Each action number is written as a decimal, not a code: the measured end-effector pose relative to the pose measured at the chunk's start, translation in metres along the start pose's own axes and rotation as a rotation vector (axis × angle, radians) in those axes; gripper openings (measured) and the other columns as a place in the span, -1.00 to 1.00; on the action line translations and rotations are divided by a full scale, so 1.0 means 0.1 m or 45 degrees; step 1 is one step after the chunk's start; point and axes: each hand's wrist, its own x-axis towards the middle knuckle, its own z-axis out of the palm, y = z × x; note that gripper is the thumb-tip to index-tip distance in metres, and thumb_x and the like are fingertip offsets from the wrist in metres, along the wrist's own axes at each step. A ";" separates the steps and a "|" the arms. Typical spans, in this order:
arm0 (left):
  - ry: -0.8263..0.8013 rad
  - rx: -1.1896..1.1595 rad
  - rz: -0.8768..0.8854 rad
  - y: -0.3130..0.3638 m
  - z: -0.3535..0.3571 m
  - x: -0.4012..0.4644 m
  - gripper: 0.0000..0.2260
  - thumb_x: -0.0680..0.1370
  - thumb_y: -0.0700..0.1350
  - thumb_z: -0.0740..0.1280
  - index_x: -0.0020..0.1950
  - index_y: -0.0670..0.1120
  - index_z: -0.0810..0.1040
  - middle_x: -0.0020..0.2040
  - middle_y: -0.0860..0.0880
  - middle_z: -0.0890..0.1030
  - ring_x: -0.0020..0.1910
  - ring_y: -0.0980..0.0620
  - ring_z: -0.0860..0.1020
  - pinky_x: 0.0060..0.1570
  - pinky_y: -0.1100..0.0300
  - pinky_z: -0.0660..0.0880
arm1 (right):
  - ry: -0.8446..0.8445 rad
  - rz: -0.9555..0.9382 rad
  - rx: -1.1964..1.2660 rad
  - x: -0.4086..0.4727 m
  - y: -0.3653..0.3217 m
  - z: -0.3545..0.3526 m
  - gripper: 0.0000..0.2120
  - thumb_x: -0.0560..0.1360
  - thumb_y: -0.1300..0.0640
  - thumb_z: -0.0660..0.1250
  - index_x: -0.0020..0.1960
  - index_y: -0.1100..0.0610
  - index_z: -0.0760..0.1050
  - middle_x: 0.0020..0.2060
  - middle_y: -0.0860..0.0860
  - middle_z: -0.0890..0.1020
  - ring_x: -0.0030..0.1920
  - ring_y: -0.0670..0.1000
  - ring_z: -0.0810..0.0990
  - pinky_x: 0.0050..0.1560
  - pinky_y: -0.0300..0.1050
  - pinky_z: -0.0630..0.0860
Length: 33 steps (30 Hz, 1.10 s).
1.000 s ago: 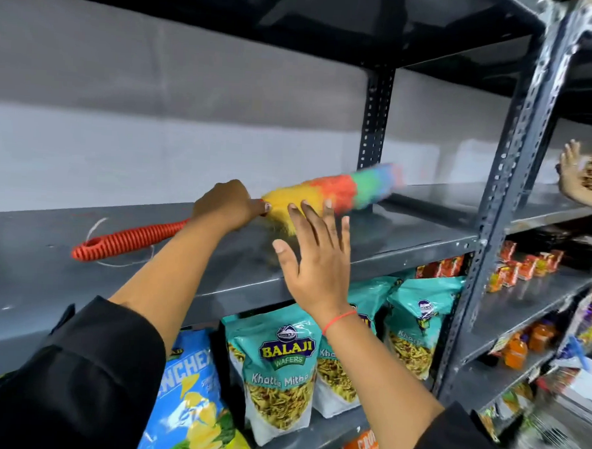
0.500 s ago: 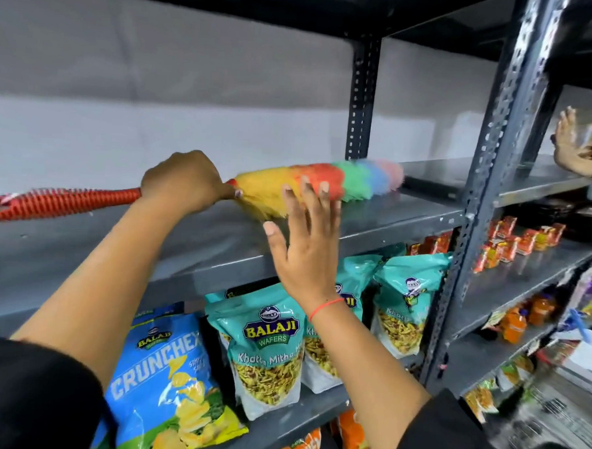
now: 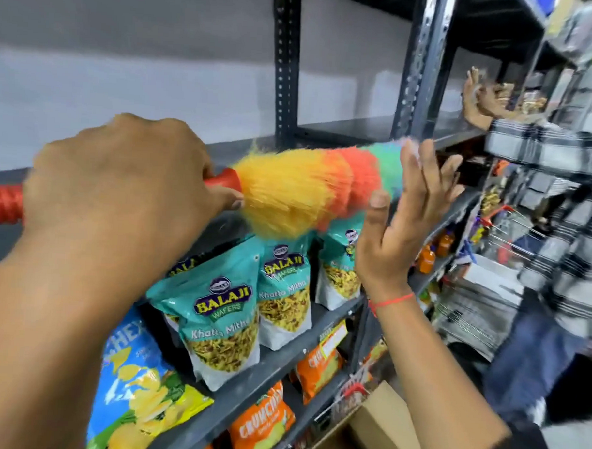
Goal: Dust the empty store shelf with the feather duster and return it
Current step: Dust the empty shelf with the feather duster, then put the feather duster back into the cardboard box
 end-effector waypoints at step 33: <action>-1.366 0.439 0.558 0.83 4.15 -1.80 -0.70 0.57 -0.27 0.14 0.25 -0.09 0.51 0.23 -0.07 0.58 0.19 -0.08 0.55 0.07 0.14 0.47 | -1.466 0.478 -0.930 -3.48 1.68 -1.27 -0.54 0.51 -0.08 0.04 0.23 0.16 0.47 0.20 0.17 0.56 0.28 0.22 0.43 0.31 0.30 0.19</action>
